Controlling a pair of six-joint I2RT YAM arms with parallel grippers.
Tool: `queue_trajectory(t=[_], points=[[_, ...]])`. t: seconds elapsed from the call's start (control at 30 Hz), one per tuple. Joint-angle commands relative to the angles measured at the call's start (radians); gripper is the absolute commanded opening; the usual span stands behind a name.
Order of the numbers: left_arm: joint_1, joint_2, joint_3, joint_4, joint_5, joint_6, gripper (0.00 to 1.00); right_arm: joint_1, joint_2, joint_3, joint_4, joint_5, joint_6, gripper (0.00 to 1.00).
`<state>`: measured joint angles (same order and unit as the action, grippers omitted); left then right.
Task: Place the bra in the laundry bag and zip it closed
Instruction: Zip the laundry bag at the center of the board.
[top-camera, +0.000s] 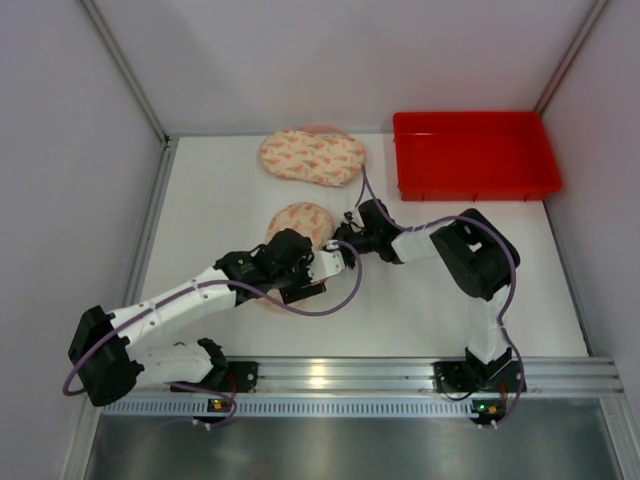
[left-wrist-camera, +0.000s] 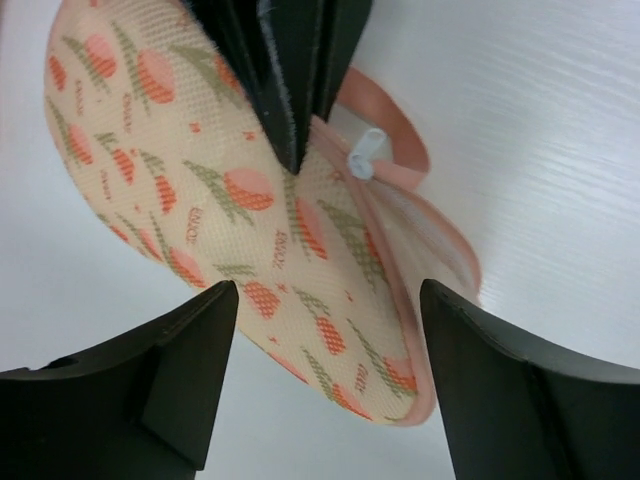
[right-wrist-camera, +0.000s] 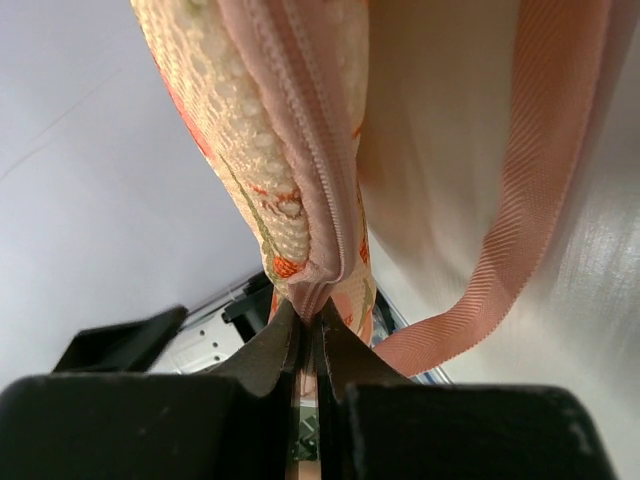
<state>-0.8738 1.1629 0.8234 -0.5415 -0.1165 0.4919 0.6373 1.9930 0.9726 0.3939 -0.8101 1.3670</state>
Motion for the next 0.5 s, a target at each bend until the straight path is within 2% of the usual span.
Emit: queue_trajectory(t=[0.0,0.07,0.1,0.13,0.2,0.37,0.47], points=[[-0.002,-0.016,0.097,-0.132,0.17,0.037,0.76,0.005,-0.007,0.051,-0.012,-0.015,-0.031,0.0],[-0.002,0.02,0.167,-0.158,0.211,0.078,0.66,0.005,-0.01,0.054,-0.023,-0.012,-0.039,0.0],[-0.002,0.035,0.189,-0.175,0.239,0.089,0.54,0.007,-0.01,0.054,-0.024,-0.011,-0.04,0.0],[-0.002,0.055,0.213,-0.182,0.25,0.103,0.47,0.007,-0.011,0.054,-0.026,-0.011,-0.039,0.0],[-0.002,0.106,0.263,-0.199,0.283,0.146,0.37,0.009,-0.011,0.054,-0.027,-0.012,-0.034,0.0],[-0.013,0.158,0.293,-0.204,0.342,0.318,0.31,0.013,-0.011,0.054,-0.03,-0.017,-0.013,0.0],[-0.034,0.21,0.335,-0.204,0.336,0.333,0.31,0.018,-0.011,0.057,-0.033,-0.018,0.0,0.0]])
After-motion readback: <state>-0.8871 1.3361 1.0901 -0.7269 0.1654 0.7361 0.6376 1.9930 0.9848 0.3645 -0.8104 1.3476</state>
